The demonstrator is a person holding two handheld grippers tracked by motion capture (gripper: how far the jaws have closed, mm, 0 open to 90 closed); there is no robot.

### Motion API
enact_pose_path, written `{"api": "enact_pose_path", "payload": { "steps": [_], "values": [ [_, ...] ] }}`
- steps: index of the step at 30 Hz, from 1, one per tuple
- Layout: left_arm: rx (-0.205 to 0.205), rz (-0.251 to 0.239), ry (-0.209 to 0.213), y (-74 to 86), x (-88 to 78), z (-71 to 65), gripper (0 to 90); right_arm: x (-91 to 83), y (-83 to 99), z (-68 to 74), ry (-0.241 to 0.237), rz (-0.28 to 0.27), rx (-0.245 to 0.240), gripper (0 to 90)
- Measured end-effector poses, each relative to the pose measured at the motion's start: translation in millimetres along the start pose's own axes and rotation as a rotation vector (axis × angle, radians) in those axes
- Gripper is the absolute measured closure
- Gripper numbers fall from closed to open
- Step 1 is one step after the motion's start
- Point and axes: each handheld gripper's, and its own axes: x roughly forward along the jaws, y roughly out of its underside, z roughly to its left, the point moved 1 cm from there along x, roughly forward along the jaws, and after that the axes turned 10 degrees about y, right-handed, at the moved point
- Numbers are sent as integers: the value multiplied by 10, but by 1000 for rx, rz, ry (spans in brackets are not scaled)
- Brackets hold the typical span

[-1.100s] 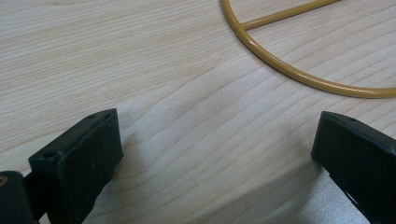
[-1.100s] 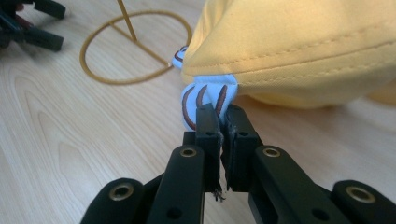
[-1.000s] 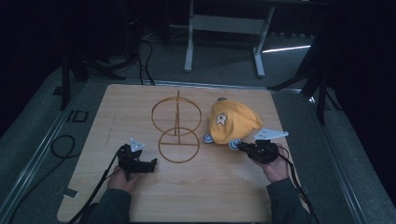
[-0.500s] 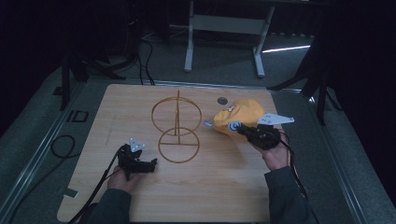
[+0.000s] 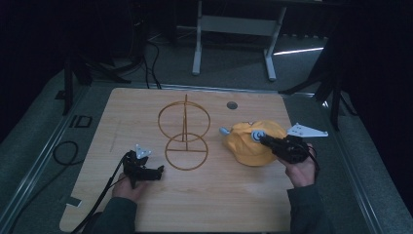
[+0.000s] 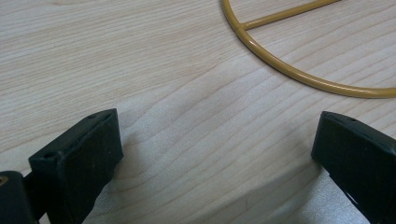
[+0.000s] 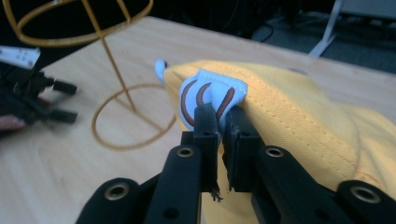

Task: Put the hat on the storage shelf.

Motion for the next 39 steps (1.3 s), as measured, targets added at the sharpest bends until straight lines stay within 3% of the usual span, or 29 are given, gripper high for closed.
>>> {"api": "enact_pose_path", "payload": {
  "steps": [5, 9, 14, 21, 30, 39],
  "values": [
    [2, 2, 1, 0, -1, 1, 19, -133, 148, -19, 16, 24, -24, 783],
    [2, 3, 0, 0, -1, 1, 19, -195, 216, 5, 19, 43, -73, 702],
    [3, 2, 0, 0, -1, 1, 19, -256, 246, 37, 7, 41, -102, 688],
    [3, 2, 0, 0, -1, 1, 19, -262, 144, 21, 28, 59, -111, 665],
    [2, 3, 0, 0, -2, 2, 19, -126, -23, -1, 65, 149, -114, 607],
    [0, 3, 1, -1, -2, 0, 19, 18, -183, 10, 102, 213, -155, 543]
  ]
}}
